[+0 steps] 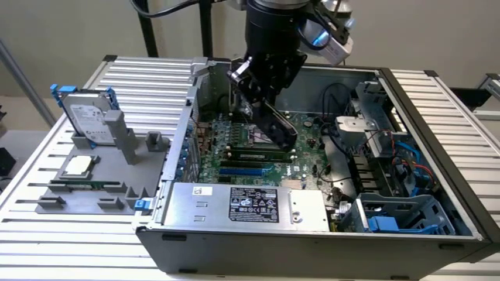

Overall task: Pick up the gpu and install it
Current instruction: 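Insert the gpu into the slot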

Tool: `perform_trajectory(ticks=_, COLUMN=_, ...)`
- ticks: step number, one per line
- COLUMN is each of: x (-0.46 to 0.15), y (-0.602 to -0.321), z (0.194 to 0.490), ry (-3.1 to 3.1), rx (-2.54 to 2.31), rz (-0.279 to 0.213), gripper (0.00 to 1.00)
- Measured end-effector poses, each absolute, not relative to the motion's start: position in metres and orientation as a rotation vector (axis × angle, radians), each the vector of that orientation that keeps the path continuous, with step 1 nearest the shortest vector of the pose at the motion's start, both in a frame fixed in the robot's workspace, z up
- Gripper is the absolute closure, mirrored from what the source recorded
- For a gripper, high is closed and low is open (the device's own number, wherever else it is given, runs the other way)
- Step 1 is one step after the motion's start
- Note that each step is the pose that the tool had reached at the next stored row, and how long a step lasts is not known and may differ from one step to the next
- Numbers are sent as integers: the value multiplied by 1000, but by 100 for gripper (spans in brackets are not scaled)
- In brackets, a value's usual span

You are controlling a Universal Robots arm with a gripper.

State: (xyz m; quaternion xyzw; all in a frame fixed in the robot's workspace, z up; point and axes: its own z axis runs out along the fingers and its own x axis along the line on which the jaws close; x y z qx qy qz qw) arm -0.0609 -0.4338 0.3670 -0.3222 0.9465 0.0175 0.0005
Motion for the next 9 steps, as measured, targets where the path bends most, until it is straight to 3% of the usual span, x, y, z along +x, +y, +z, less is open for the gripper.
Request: perform_trajectory(ticks=9, x=-61, y=-434, z=363, ry=2882, rx=-1251, rz=54, gripper=100)
